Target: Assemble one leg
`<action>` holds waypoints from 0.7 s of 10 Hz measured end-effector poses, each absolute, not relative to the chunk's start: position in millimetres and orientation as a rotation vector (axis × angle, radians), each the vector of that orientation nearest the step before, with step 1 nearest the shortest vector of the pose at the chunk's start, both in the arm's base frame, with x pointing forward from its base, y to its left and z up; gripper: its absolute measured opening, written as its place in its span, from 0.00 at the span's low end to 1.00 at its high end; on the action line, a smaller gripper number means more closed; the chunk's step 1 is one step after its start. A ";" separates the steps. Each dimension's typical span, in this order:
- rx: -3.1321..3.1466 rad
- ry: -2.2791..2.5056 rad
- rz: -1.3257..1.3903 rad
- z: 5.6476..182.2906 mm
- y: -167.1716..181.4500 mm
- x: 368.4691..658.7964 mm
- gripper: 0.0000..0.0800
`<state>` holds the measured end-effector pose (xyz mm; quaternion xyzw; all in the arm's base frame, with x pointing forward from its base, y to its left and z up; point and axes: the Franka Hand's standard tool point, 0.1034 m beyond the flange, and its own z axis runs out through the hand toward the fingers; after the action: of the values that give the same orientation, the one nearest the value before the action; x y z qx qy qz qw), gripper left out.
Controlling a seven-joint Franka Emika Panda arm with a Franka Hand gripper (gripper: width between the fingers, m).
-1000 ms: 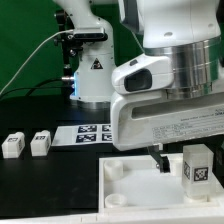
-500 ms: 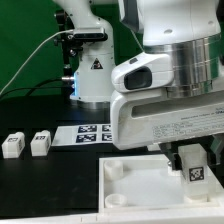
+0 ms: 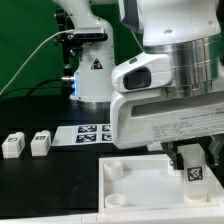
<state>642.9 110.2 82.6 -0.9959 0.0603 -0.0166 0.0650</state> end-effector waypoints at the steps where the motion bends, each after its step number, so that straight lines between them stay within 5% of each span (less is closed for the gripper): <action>1: -2.979 0.450 -0.026 82.2 108.1 644.2 0.36; 7: -2.378 1.901 0.180 78.7 99.3 639.8 0.37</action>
Offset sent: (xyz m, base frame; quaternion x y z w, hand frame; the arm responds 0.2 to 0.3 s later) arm 0.0246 0.0051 -0.0025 0.0222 -0.0168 0.3869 0.9217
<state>639.8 99.3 78.7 -0.7790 0.6226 0.0589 0.0460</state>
